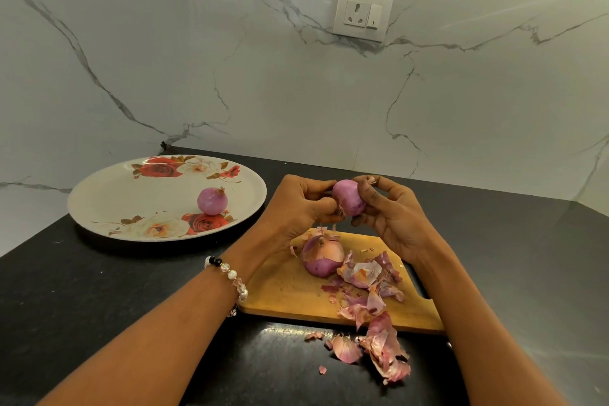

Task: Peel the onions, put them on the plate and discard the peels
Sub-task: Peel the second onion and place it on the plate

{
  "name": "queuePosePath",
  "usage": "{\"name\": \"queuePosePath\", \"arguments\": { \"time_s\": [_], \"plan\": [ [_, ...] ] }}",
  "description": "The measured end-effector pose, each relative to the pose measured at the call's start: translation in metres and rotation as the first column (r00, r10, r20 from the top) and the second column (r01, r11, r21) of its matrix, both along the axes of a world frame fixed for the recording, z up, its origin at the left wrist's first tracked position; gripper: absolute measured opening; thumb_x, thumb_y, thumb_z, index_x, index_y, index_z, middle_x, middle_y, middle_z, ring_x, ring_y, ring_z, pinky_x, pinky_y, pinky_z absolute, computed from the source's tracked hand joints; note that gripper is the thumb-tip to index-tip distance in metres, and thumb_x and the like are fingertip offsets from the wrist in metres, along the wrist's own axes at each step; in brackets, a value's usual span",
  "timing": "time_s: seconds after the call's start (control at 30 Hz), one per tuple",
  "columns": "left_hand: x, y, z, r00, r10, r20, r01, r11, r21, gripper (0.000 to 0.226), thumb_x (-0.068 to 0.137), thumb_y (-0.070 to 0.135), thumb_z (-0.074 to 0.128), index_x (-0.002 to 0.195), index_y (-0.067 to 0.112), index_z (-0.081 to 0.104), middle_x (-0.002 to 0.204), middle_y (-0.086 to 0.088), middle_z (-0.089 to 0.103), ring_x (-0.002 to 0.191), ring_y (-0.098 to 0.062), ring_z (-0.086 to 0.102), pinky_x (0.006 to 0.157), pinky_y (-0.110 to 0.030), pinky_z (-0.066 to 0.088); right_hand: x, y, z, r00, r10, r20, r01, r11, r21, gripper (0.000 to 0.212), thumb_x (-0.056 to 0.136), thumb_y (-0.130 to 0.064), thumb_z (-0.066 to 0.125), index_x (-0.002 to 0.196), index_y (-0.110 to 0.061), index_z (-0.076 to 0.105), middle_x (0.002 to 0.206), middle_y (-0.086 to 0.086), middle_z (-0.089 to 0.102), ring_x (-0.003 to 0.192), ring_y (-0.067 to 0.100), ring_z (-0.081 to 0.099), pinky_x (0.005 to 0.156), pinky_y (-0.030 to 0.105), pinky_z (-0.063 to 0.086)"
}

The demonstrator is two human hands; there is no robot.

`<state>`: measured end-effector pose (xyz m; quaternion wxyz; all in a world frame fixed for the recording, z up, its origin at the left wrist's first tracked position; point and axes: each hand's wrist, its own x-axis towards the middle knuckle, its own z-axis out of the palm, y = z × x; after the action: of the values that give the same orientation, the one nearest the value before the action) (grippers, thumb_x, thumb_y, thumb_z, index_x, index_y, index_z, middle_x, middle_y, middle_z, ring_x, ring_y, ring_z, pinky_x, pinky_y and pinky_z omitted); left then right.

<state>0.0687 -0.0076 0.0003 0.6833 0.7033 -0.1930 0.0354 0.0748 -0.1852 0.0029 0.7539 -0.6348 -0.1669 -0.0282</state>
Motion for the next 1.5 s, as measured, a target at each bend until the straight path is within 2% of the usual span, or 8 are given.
{"name": "queuePosePath", "arguments": {
  "time_s": [0.2, 0.6, 0.73, 0.93, 1.03, 1.13, 1.4, 1.5],
  "plan": [
    [-0.0020, -0.0008, 0.0023, 0.997, -0.006, -0.072, 0.002, 0.999, -0.054, 0.034, 0.085, 0.008, 0.067, 0.118, -0.001, 0.063, 0.101, -0.015, 0.070, 0.085, -0.020, 0.072, 0.064, -0.023, 0.057, 0.0004, -0.0006, -0.0019, 1.000, 0.001, 0.004, -0.001, 0.999, -0.052, 0.033, 0.079, -0.021, 0.066, 0.107, -0.004, 0.063, 0.090, 0.011, 0.074, 0.074, 0.025, 0.070, 0.056, 0.029, 0.058],
    [-0.0033, 0.0014, 0.0016, 0.999, 0.002, -0.046, -0.001, 0.999, 0.035, 0.034, 0.087, 0.002, 0.065, 0.120, 0.002, 0.062, 0.094, -0.006, 0.070, 0.079, -0.015, 0.071, 0.066, -0.022, 0.057, 0.0014, 0.0006, -0.0048, 1.000, -0.011, 0.008, 0.012, 0.997, -0.082, 0.034, 0.075, -0.023, 0.069, 0.105, -0.008, 0.065, 0.092, 0.011, 0.073, 0.079, 0.027, 0.070, 0.058, 0.031, 0.060],
    [-0.0019, 0.0009, -0.0004, 0.999, 0.031, -0.024, -0.029, 0.998, 0.056, 0.033, 0.088, 0.000, 0.062, 0.121, 0.002, 0.062, 0.103, -0.012, 0.071, 0.087, -0.019, 0.070, 0.072, -0.026, 0.059, 0.0005, 0.0005, -0.0034, 1.000, -0.027, 0.004, 0.027, 0.998, -0.058, 0.036, 0.075, -0.025, 0.068, 0.106, -0.006, 0.065, 0.090, 0.008, 0.074, 0.078, 0.025, 0.070, 0.057, 0.030, 0.060],
    [-0.0009, -0.0019, 0.0003, 0.995, 0.037, -0.091, -0.041, 0.998, -0.043, 0.030, 0.090, 0.007, 0.061, 0.120, 0.003, 0.063, 0.100, -0.011, 0.070, 0.088, -0.023, 0.070, 0.069, -0.028, 0.059, 0.0013, 0.0009, -0.0040, 0.998, -0.055, 0.005, 0.055, 0.997, -0.048, 0.035, 0.074, -0.024, 0.069, 0.105, -0.006, 0.065, 0.088, 0.006, 0.075, 0.079, 0.024, 0.072, 0.059, 0.031, 0.060],
    [0.0023, -0.0032, -0.0025, 0.988, 0.123, -0.088, -0.128, 0.991, -0.043, 0.035, 0.087, 0.018, 0.066, 0.120, 0.006, 0.063, 0.106, -0.011, 0.069, 0.087, -0.020, 0.071, 0.068, -0.029, 0.060, 0.0029, 0.0010, -0.0064, 0.994, -0.106, 0.018, 0.106, 0.993, -0.043, 0.033, 0.073, -0.023, 0.072, 0.100, -0.006, 0.064, 0.092, 0.011, 0.074, 0.083, 0.027, 0.073, 0.059, 0.032, 0.060],
    [0.0055, -0.0017, -0.0056, 0.973, 0.228, -0.030, -0.228, 0.973, 0.022, 0.032, 0.080, 0.027, 0.071, 0.107, 0.010, 0.070, 0.096, -0.005, 0.072, 0.081, -0.016, 0.072, 0.068, -0.029, 0.060, 0.0051, 0.0009, -0.0086, 0.984, -0.176, 0.025, 0.177, 0.983, -0.039, 0.033, 0.070, -0.023, 0.075, 0.097, -0.006, 0.064, 0.097, 0.016, 0.071, 0.087, 0.032, 0.072, 0.060, 0.035, 0.062],
    [0.0058, -0.0017, -0.0054, 0.962, 0.252, -0.106, -0.255, 0.967, -0.020, 0.019, 0.077, 0.009, 0.075, 0.096, 0.009, 0.073, 0.085, -0.004, 0.072, 0.072, -0.015, 0.072, 0.064, -0.024, 0.059, 0.0043, 0.0020, -0.0076, 0.993, -0.119, -0.005, 0.118, 0.992, -0.035, 0.041, 0.077, -0.016, 0.071, 0.117, -0.010, 0.062, 0.094, 0.009, 0.072, 0.090, 0.030, 0.072, 0.066, 0.042, 0.062],
    [0.0062, -0.0003, -0.0053, 0.955, 0.270, -0.122, -0.276, 0.960, -0.037, 0.016, 0.078, 0.008, 0.074, 0.094, 0.010, 0.072, 0.085, -0.005, 0.072, 0.071, -0.016, 0.072, 0.064, -0.026, 0.059, 0.0047, 0.0032, -0.0092, 0.994, -0.111, 0.004, 0.111, 0.990, -0.088, 0.023, 0.090, -0.008, 0.064, 0.112, -0.008, 0.068, 0.107, 0.015, 0.070, 0.097, 0.033, 0.070, 0.071, 0.043, 0.061]
  ]
}}
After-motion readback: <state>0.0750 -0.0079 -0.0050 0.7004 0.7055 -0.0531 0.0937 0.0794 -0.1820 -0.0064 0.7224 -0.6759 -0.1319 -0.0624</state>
